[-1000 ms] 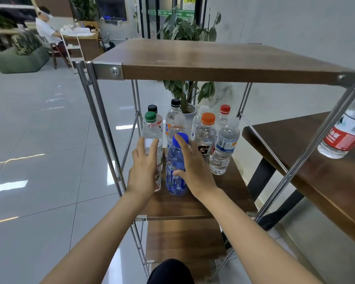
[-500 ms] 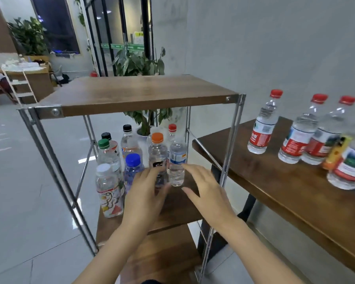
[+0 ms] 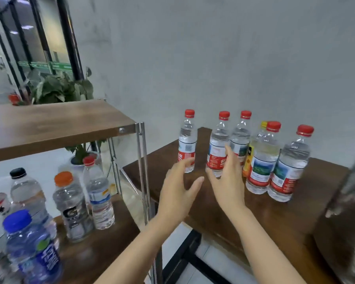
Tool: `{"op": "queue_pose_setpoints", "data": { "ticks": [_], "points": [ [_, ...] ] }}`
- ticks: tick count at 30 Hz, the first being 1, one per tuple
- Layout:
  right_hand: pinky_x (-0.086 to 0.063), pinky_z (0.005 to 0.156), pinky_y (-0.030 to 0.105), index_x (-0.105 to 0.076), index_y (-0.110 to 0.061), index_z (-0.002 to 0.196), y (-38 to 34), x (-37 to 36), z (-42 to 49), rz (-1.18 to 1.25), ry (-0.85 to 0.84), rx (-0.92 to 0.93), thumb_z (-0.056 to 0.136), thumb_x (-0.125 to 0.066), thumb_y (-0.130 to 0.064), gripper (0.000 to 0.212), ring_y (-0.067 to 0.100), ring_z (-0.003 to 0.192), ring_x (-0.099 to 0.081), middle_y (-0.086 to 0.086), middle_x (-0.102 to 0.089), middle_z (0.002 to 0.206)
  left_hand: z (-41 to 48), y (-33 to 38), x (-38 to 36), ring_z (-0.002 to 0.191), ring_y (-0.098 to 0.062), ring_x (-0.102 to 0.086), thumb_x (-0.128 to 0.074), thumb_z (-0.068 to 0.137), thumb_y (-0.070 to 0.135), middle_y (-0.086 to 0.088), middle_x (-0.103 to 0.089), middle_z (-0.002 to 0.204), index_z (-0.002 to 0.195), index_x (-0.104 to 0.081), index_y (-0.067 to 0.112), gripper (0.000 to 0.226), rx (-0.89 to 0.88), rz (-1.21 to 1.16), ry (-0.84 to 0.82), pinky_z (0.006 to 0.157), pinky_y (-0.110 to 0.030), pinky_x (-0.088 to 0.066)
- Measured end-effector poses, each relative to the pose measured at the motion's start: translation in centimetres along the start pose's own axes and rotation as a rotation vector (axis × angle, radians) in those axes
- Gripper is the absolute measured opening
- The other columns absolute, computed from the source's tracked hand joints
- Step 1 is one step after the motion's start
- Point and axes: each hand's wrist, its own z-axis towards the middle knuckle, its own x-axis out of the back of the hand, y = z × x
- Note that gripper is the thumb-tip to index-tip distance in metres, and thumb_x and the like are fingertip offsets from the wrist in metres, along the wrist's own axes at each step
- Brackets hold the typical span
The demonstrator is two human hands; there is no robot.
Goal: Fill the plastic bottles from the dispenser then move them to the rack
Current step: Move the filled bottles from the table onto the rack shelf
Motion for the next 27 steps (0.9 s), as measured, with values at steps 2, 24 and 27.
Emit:
{"op": "queue_pose_setpoints", "data": {
  "ticks": [2, 24, 27],
  "points": [
    [-0.037, 0.109, 0.037, -0.013, -0.025, 0.154, 0.6, -0.6, 2.5, -0.039, 0.065, -0.036, 0.088, -0.072, -0.026, 0.089, 0.023, 0.145, -0.031, 0.003, -0.029, 0.159, 3.6, -1.0, -2.3, 0.12, -0.01, -0.051, -0.071, 0.088, 0.033, 0.012, -0.054, 0.133, 0.136, -0.043, 0.035, 0.056, 0.052, -0.032, 0.02, 0.101, -0.04, -0.049],
    [-0.059, 0.08, 0.041, 0.014, -0.028, 0.153, 3.5, -7.2, 10.8, -0.257, 0.247, -0.123, 0.088, -0.069, -0.041, 0.106, 0.03, 0.135, -0.045, 0.012, -0.032, 0.155, 14.9, -7.3, -9.1, 0.128, -0.025, -0.05, -0.08, 0.081, 0.026, -0.008, -0.042, 0.144, 0.156, -0.011, 0.025, 0.102, 0.052, 0.163, 0.275, 0.095, -0.037, -0.047],
    [-0.059, 0.08, 0.044, 0.013, -0.032, 0.152, 3.3, -6.5, 9.8, -0.22, 0.259, -0.109, 0.086, -0.072, -0.038, 0.108, 0.03, 0.132, -0.049, 0.013, -0.034, 0.153, 14.1, -6.8, -9.0, 0.126, -0.025, -0.051, -0.08, 0.081, 0.029, -0.008, -0.043, 0.143, 0.156, -0.012, 0.024, 0.102, 0.043, 0.206, 0.293, 0.092, -0.036, -0.05]
  ]
}}
